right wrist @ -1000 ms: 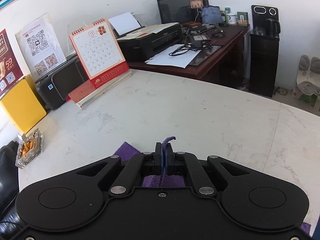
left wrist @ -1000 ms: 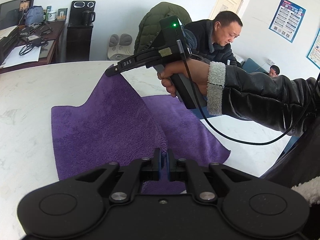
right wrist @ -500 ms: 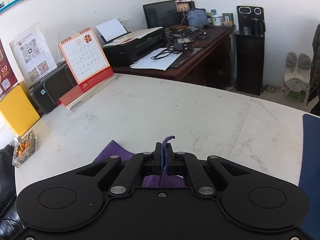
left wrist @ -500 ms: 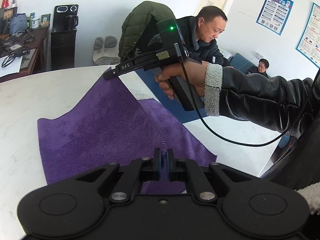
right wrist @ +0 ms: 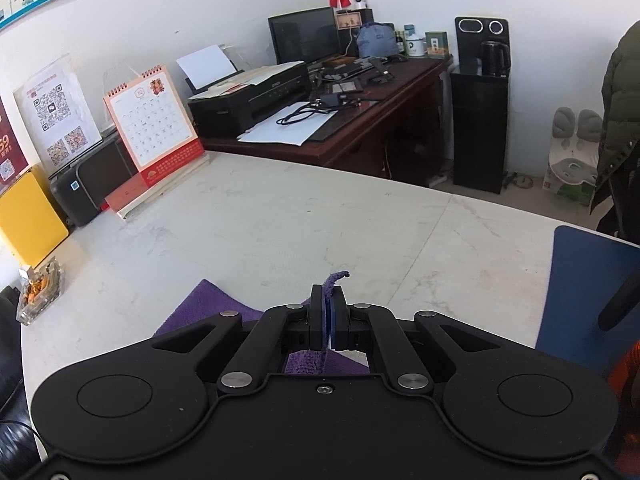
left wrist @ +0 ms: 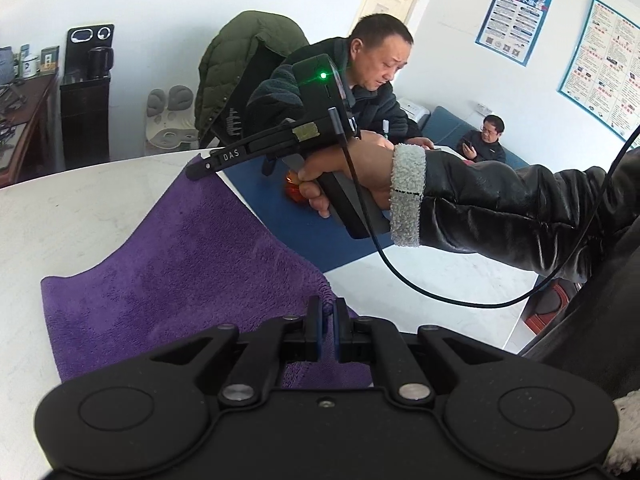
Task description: Fold towel
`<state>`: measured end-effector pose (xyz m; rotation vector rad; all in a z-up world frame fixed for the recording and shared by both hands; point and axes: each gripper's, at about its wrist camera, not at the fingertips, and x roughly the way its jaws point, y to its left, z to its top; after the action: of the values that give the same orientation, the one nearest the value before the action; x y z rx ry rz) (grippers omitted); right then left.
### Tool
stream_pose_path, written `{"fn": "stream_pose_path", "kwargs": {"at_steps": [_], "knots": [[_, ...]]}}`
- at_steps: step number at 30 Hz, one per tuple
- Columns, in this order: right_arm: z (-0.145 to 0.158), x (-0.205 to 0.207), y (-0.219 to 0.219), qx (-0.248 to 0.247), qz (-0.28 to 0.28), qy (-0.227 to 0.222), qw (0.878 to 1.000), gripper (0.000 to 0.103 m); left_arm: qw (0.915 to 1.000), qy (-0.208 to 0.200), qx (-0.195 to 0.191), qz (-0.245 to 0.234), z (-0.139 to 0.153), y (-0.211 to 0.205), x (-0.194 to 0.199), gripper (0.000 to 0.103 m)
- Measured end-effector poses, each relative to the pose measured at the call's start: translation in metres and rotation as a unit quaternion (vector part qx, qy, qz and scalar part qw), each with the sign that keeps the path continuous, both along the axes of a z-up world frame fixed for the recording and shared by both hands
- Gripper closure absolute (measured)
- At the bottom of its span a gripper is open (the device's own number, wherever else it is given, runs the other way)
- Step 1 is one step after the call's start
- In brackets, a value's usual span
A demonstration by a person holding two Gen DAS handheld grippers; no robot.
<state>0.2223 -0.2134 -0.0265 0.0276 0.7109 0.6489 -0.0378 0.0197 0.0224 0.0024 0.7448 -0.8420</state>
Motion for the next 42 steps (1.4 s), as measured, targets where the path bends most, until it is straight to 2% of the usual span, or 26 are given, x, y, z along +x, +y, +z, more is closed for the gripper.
{"fn": "stream_pose_path", "kwargs": {"at_steps": [8, 12, 19, 26, 34, 36, 37, 39, 41, 42], "knots": [[-0.004, 0.000, -0.030, 0.003, -0.011, 0.004, 1.000, 0.101, 0.9983, 0.033, 0.011, -0.047, -0.018, -0.034, 0.019, 0.098], [-0.021, 0.005, -0.044, -0.002, -0.018, 0.018, 1.000, 0.101, 0.9960, 0.051, 0.017, -0.071, -0.029, -0.052, 0.029, 0.098], [-0.054, 0.010, -0.059, -0.014, -0.025, 0.047, 0.999, 0.101, 0.9869, 0.098, 0.035, -0.123, -0.063, -0.082, 0.054, 0.098], [-0.077, 0.011, -0.069, -0.021, -0.032, 0.066, 0.997, 0.101, 0.9789, 0.133, 0.045, -0.149, -0.092, -0.106, 0.077, 0.098], [-0.095, 0.010, -0.073, -0.028, -0.037, 0.080, 0.996, 0.101, 0.9697, 0.140, 0.081, -0.183, -0.116, -0.130, 0.084, 0.097], [-0.096, 0.006, -0.074, -0.029, -0.044, 0.077, 0.996, 0.100, 0.9671, 0.132, 0.099, -0.194, -0.117, -0.133, 0.079, 0.095], [-0.096, 0.004, -0.074, -0.030, -0.049, 0.074, 0.996, 0.099, 0.9664, 0.128, 0.105, -0.196, -0.117, -0.135, 0.077, 0.090], [-0.095, -0.001, -0.075, -0.031, -0.058, 0.068, 0.996, 0.094, 0.9659, 0.117, 0.116, -0.200, -0.116, -0.139, 0.074, 0.086], [-0.095, -0.005, -0.076, -0.032, -0.067, 0.063, 0.995, 0.080, 0.9658, 0.105, 0.124, -0.202, -0.114, -0.141, 0.070, 0.081], [-0.095, -0.007, -0.076, -0.033, -0.071, 0.060, 0.995, 0.078, 0.9659, 0.101, 0.128, -0.201, -0.112, -0.142, 0.068, 0.079]]}}
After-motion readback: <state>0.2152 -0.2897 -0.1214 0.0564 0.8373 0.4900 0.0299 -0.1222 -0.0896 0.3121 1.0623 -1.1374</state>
